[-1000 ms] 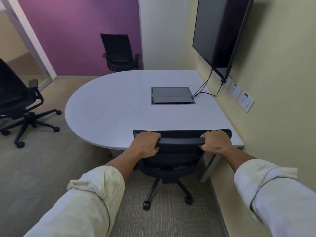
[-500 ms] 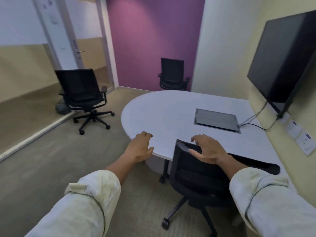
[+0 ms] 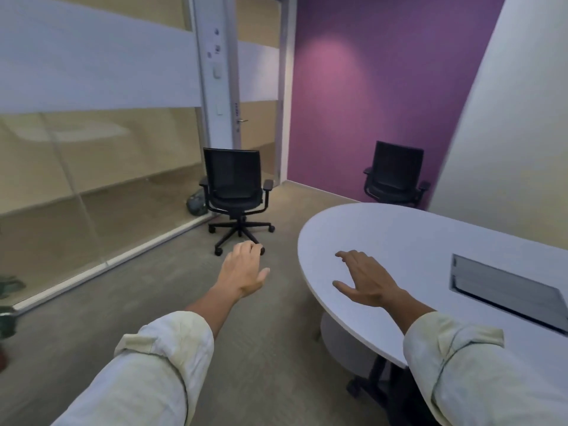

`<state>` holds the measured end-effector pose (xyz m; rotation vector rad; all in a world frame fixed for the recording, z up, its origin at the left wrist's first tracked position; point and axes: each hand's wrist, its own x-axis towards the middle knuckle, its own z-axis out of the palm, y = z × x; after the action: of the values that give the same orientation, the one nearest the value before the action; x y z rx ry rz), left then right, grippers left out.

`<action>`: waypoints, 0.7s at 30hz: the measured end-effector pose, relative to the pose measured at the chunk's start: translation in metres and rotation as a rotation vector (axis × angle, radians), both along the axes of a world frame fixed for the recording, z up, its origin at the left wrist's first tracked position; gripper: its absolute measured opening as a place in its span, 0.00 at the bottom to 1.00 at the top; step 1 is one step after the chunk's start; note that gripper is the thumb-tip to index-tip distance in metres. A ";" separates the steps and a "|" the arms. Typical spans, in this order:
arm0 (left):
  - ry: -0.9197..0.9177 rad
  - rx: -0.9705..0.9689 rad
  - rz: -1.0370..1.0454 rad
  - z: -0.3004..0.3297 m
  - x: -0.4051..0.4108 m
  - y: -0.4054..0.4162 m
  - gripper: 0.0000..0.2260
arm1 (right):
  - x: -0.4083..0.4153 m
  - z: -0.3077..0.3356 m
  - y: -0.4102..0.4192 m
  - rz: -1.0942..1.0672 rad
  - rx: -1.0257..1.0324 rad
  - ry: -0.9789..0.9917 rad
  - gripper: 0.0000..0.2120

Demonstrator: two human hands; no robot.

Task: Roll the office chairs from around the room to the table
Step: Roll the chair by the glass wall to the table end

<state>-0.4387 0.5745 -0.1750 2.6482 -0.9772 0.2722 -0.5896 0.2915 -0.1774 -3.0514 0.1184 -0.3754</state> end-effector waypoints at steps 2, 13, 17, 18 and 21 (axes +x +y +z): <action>-0.026 -0.003 0.036 0.006 0.046 0.020 0.29 | 0.055 0.002 0.014 0.015 -0.008 -0.020 0.33; -0.049 0.028 0.181 0.005 0.182 0.061 0.30 | 0.217 0.003 0.040 0.050 0.050 -0.015 0.34; -0.040 0.030 0.214 -0.001 0.232 0.052 0.30 | 0.279 -0.004 0.026 0.059 0.065 -0.015 0.33; -0.043 0.029 0.219 -0.001 0.245 0.049 0.30 | 0.295 -0.005 0.021 0.071 0.056 -0.013 0.33; -0.051 0.028 0.251 -0.001 0.284 0.037 0.31 | 0.347 -0.007 0.000 0.110 0.051 -0.020 0.33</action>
<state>-0.1547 0.6113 -0.1763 2.8026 -0.6654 0.3857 -0.2425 0.2913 -0.1847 -2.9860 -0.0406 -0.3894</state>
